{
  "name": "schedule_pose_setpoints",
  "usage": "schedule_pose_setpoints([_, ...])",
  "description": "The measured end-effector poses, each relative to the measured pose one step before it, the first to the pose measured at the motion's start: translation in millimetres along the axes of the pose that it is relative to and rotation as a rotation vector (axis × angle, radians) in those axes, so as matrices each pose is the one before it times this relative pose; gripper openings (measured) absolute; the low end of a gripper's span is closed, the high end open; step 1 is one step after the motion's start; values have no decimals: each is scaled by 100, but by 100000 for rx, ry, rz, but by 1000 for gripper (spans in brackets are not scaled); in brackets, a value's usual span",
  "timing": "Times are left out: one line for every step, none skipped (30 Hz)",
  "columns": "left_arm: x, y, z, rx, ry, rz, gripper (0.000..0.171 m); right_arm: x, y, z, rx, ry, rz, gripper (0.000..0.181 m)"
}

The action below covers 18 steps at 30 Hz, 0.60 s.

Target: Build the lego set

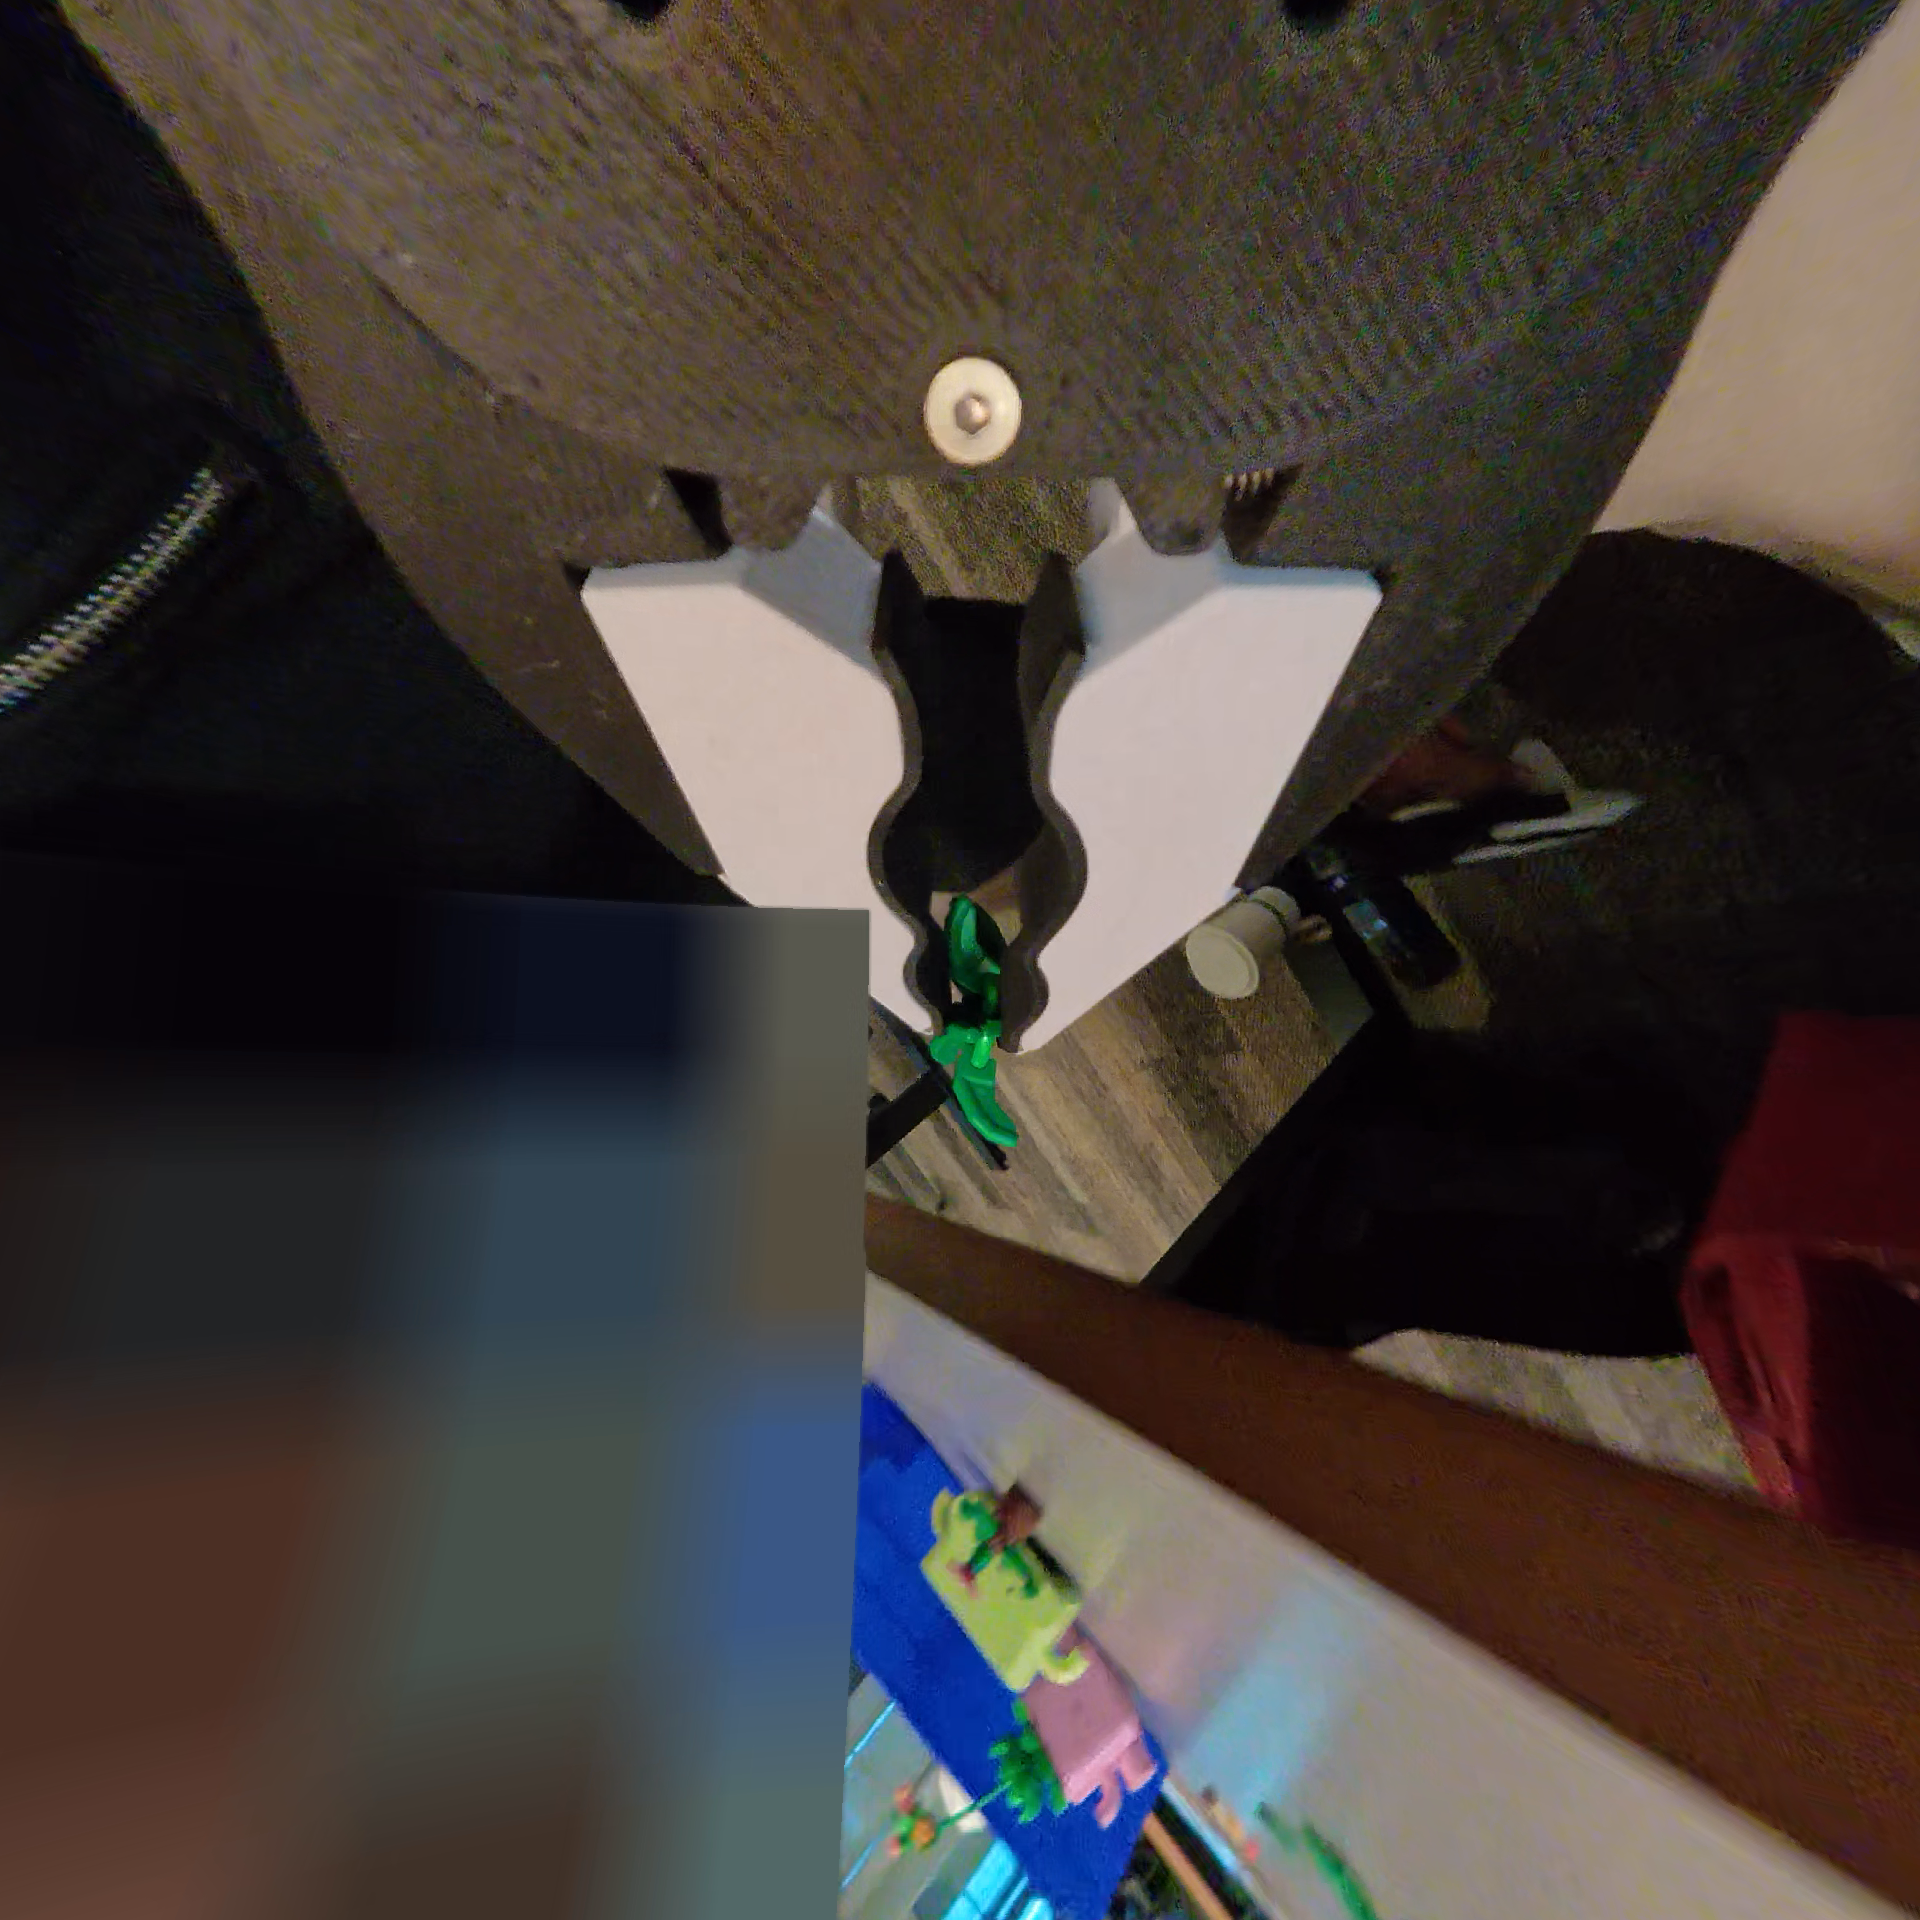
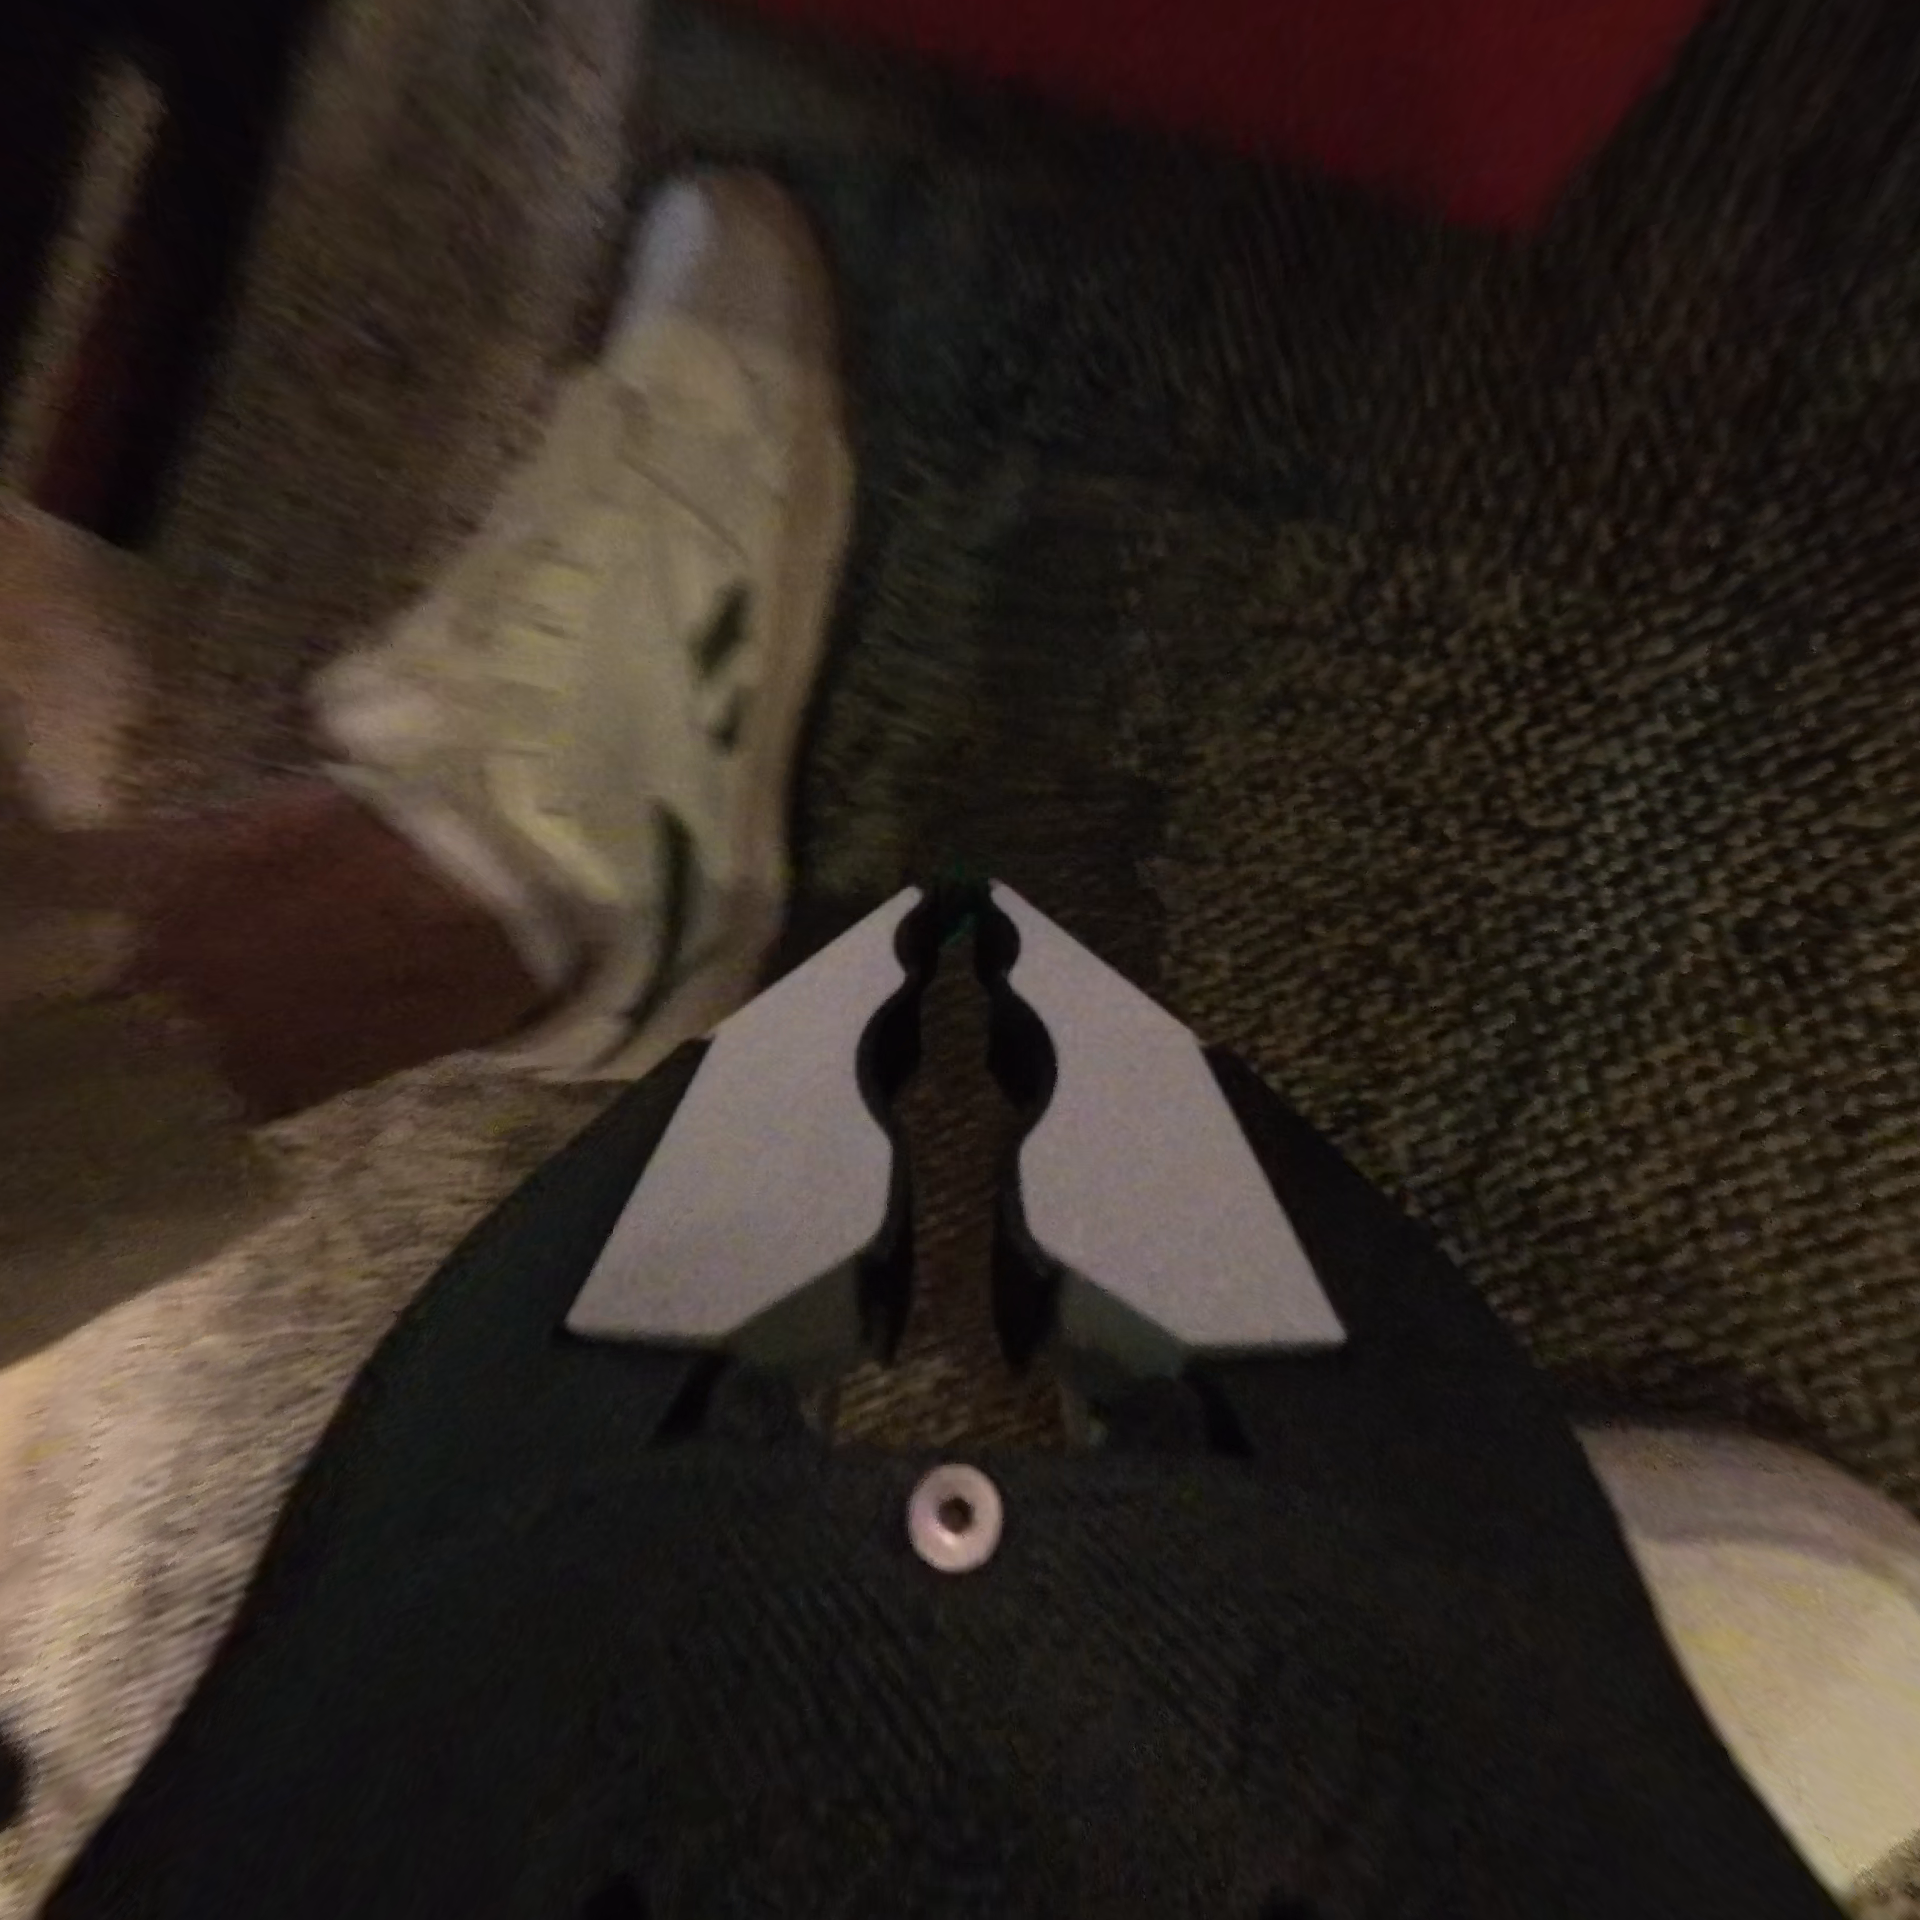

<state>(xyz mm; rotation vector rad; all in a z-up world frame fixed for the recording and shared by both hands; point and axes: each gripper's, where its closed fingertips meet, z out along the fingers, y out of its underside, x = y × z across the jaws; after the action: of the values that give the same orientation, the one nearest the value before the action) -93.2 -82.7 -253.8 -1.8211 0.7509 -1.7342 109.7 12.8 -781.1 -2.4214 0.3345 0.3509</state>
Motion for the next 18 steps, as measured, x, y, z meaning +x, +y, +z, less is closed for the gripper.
schedule_pose_setpoints([972,-608,-51,1696,633,1858,6,-1773,-878,-2031,3772,-2889,1046,5])
schedule_pose_setpoints([1064,-713,-83,2213,1218,799,6,-1986,-871,-2047,3426,-3167,386,5])
schedule_pose_setpoints([1073,-700,-90,2087,1257,11,6,-2071,-789,-2003,2560,-2595,-211,5])
schedule_pose_setpoints([1159,-694,-110,2099,1388,95,6,-2261,-741,-1961,1923,-3115,-712,5])
schedule_pose_setpoints([1189,-577,-126,1372,1197,437,6,-2423,-741,-1889,1175,-3547,-834,4])
schedule_pose_setpoints([1227,-432,-141,437,1090,989,6,-2461,-848,-1856,841,-3199,-1394,4])
schedule_pose_setpoints([1243,-345,-176,-135,1055,1587,6,-2522,-1082,-1922,881,-2992,-3100,4])
schedule_pose_setpoints([1135,-166,-219,-1133,574,1510,7,-2642,-1389,-2005,1547,-3445,-3874,4])
schedule_pose_setpoints([1106,-118,-305,-1045,714,1761,6,-2633,-1666,-2021,1763,-3392,-3256,5])
schedule_pose_setpoints([1004,-78,-395,-429,525,1675,6,-2582,-1849,-2061,1731,-2961,-3480,5])
schedule_pose_setpoints([878,65,-446,-436,560,1168,6,-2590,-2101,-2149,2598,-2918,-3495,5])
schedule_pose_setpoints([701,241,-457,-680,492,569,6,-2609,-2165,-2218,3010,-3075,-2545,5])
schedule_pose_setpoints([557,416,-436,-769,437,-51,6,-2675,-2031,-2230,2841,-3441,-2122,6])
schedule_pose_setpoints([491,568,-379,-1087,786,-752,6,-2619,-1716,-2220,2257,-3077,-2131,5])
schedule_pose_setpoints([469,622,-310,-1147,875,-1004,6,-2513,-1373,-2174,1722,-2595,-2433,6])
schedule_pose_setpoints([500,570,-241,-598,1008,-913,6,-2214,-1036,-2111,1359,-1483,-3556,5])
schedule_pose_setpoints([524,508,-125,-373,1137,-411,6,-1828,-846,-2019,1514,-217,-3570,5])
schedule_pose_setpoints([540,463,-7,-461,993,124,6,-1529,-864,-1921,2672,94,-2171,5])
